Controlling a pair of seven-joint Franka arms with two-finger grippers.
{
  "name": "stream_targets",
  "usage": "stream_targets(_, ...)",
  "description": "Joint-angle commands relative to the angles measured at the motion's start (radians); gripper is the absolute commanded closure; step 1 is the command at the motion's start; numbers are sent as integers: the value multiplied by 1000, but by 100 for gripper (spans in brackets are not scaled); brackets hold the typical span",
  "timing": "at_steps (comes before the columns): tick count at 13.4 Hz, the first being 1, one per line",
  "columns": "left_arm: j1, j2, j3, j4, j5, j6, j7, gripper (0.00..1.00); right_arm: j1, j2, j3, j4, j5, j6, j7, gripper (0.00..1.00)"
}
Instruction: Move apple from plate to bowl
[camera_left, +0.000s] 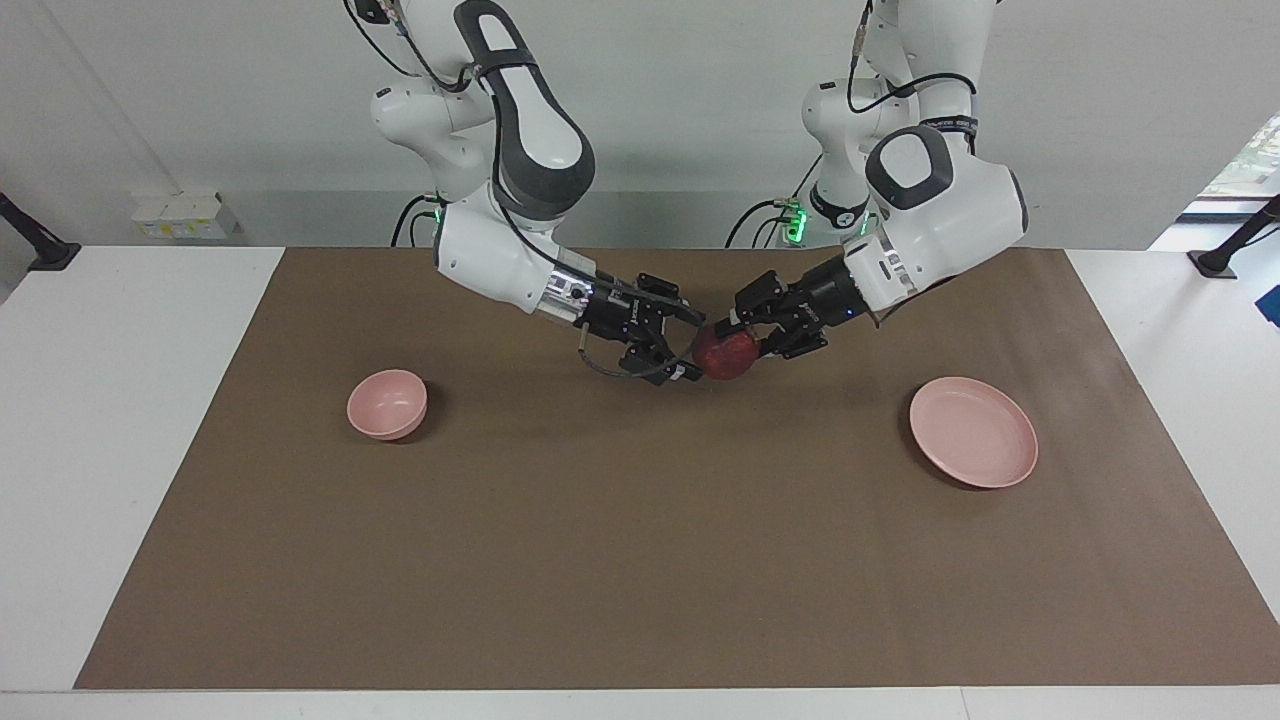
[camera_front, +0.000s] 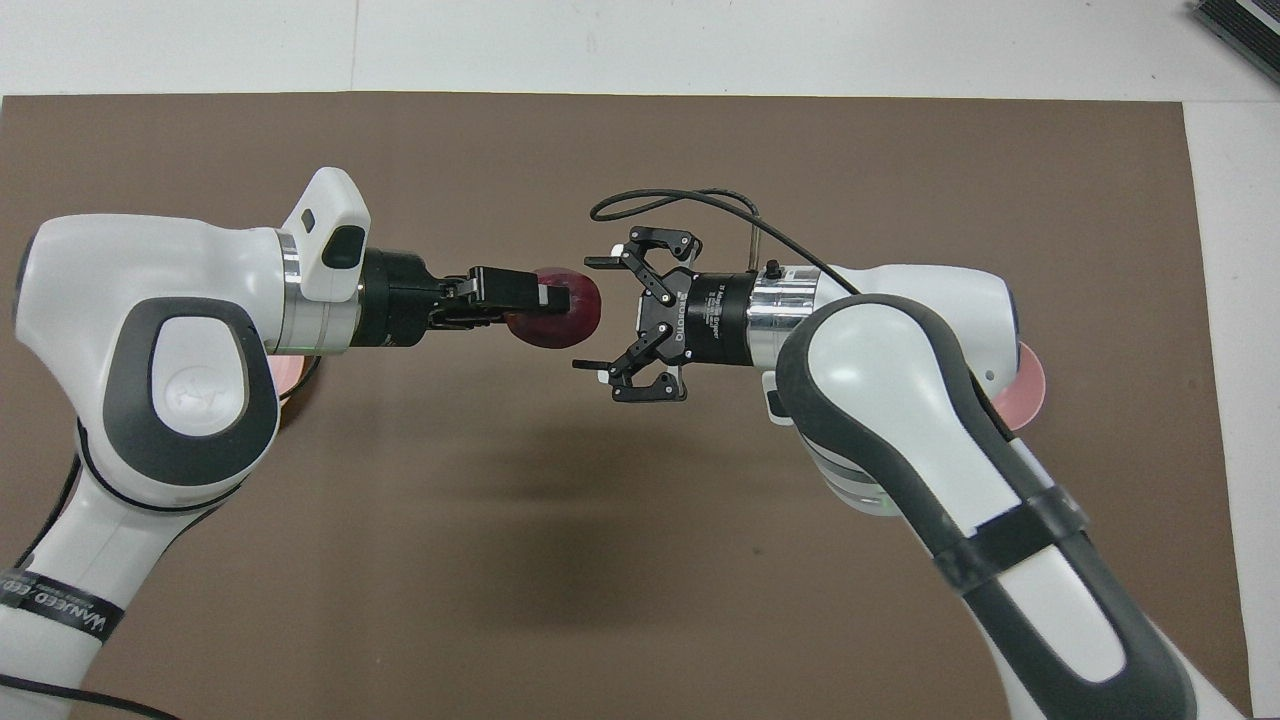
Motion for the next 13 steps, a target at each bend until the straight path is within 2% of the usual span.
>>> stream_targets(1,-37,-10,9,-5,-13,34,-30,100,21,-21,1,-36,33,28,-57,0)
stream_targets(2,-58,-12,9,-8,-11,34,-50,100,22,-21,1,-36,33,38,-63,0)
stream_targets(3,-65,-12,9,-9,-10,34,-67,100,22,-21,1,-35,33,42,-66,22)
stream_targets(4,-65,-12,9,-9,-10,34,-76,100,24,-21,1,-32,36,42,-77,87)
stream_targets(5,-66,-12,9,-9,-10,34,-80,100,24,-20,1,-30,36,40,-84,100)
stream_targets(7,-72,-13,9,-9,-7,34,-84,100,22,-20,1,-29,36,28,-115,100)
stream_targets(9,-74,-13,9,-9,-7,34,-93,88,22,-20,1,-30,35,26,-118,100)
stream_targets(10,-74,-12,9,-7,-1,34,-109,70,22,-21,1,-32,33,25,-127,100)
stream_targets(11,-74,-12,9,-7,8,40,-110,46,22,-23,1,-35,30,26,-150,100)
stream_targets(12,-77,-9,11,2,28,63,-107,8,21,-28,1,-42,25,26,-173,100)
stream_targets(13,-109,5,11,20,95,123,-110,0,18,-31,-1,-50,25,26,-192,100)
